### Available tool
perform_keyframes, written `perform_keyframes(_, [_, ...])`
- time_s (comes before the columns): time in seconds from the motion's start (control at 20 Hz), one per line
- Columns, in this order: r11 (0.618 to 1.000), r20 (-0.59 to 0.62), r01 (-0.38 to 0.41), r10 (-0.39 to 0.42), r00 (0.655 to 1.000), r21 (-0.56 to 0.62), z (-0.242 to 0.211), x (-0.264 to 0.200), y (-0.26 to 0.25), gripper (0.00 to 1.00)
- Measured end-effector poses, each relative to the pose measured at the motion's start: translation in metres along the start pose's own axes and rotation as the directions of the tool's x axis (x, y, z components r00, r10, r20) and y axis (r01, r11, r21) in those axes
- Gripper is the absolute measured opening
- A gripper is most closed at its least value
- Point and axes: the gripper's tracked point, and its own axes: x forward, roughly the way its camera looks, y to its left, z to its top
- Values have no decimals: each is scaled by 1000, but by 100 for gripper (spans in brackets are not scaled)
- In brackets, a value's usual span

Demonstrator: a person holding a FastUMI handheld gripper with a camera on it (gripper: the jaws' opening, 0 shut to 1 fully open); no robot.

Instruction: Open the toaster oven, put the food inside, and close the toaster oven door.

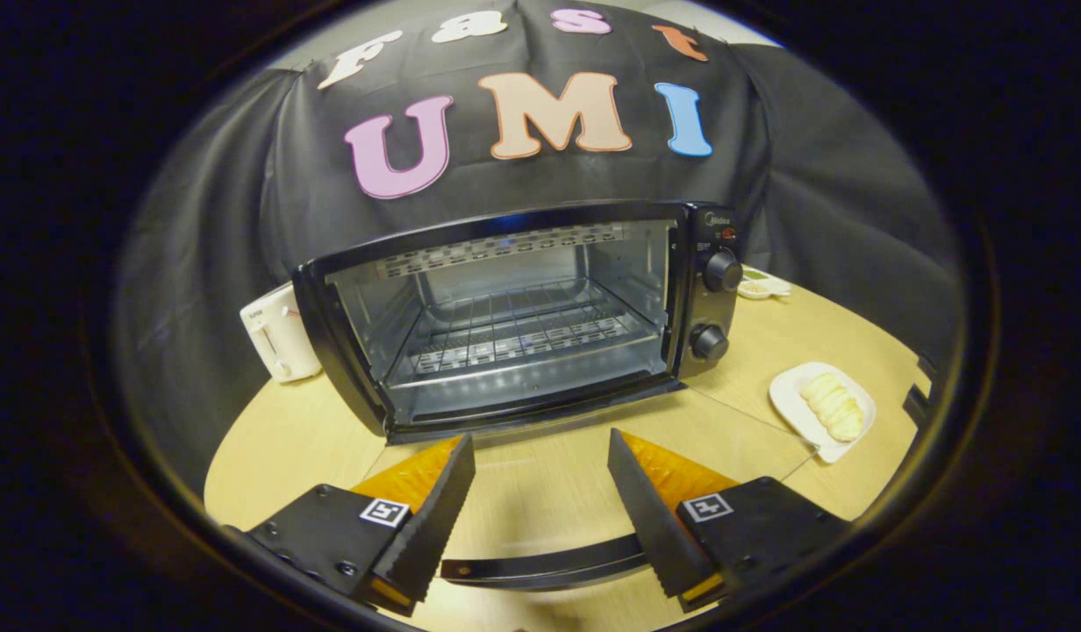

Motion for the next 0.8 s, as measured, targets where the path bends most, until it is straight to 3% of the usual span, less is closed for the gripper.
perform_keyframes(0.8, [998,-54,1,-5,999,-67,-18,15,-4,95])
